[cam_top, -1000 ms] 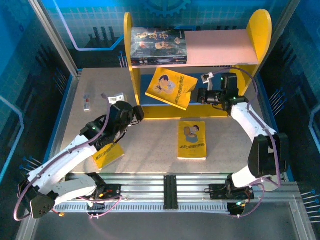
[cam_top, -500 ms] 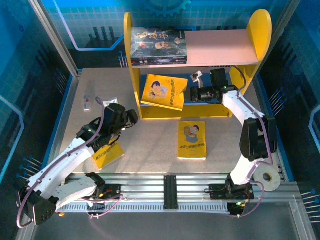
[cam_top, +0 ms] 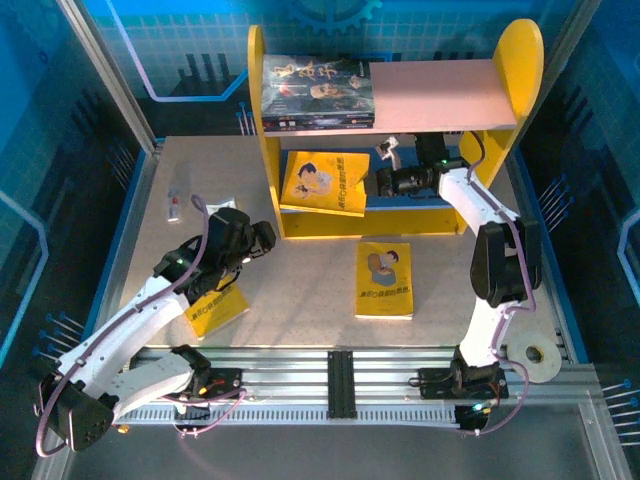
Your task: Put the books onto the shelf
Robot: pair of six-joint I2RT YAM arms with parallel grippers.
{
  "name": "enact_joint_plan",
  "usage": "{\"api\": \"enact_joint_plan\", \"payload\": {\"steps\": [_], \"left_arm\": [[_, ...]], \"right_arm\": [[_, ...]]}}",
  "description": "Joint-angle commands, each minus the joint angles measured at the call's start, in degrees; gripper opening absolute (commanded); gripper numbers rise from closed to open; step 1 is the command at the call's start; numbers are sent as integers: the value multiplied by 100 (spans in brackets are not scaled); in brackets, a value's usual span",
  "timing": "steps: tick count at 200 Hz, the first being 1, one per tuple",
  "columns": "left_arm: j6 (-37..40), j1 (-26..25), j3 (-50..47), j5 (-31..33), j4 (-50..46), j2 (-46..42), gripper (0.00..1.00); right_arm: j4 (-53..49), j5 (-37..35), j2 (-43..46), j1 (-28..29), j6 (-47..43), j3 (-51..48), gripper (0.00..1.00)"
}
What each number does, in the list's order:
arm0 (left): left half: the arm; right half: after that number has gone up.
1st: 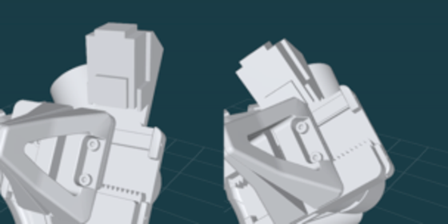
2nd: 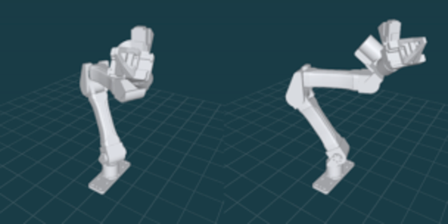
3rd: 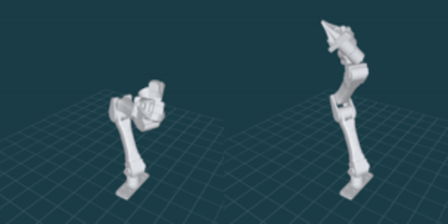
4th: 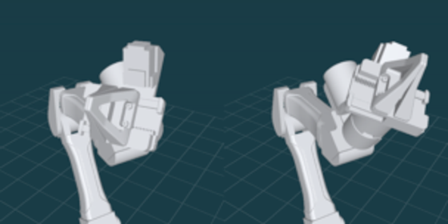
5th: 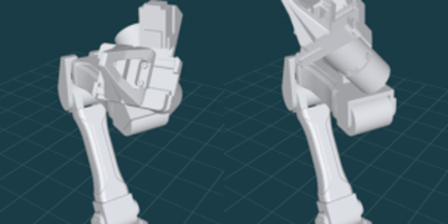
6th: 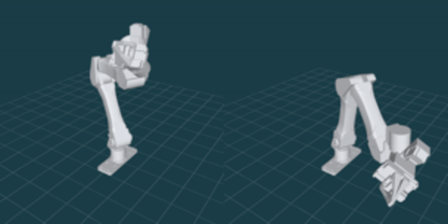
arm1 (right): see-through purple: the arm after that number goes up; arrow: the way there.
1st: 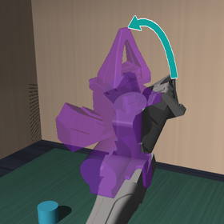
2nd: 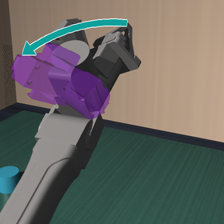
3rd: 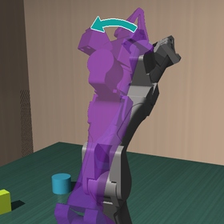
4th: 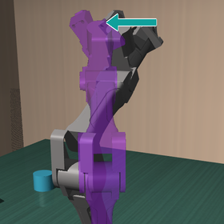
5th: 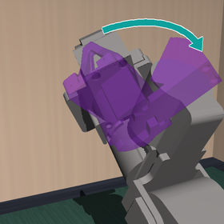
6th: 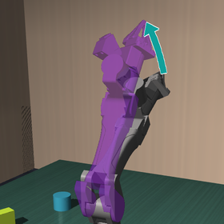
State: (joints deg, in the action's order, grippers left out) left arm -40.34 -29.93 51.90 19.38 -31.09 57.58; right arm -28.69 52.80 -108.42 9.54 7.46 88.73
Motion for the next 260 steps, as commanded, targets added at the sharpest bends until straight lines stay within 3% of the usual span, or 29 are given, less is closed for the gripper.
{"api": "enact_joint_plan", "payload": {"steps": [1, 108, 135, 210, 260], "left_arm": [[17, 73, -99, -122, 51, -63, 70], [-18, 94, -141, -221, 155, -19, 70], [-22, 104, -159, -270, 202, 6, 70], [67, 106, -101, -413, 323, 174, 71], [249, 109, 55, -443, 373, 304, 71]], "right_arm": [[-201, 258, -121, 112, -228, 289, 19], [100, -25, -528, 127, 121, 601, 26], [219, -183, -583, 163, 223, 607, 32], [472, -1408, -468, 443, 431, 519, 40], [507, -2136, -325, 499, 553, 478, 52]]}}
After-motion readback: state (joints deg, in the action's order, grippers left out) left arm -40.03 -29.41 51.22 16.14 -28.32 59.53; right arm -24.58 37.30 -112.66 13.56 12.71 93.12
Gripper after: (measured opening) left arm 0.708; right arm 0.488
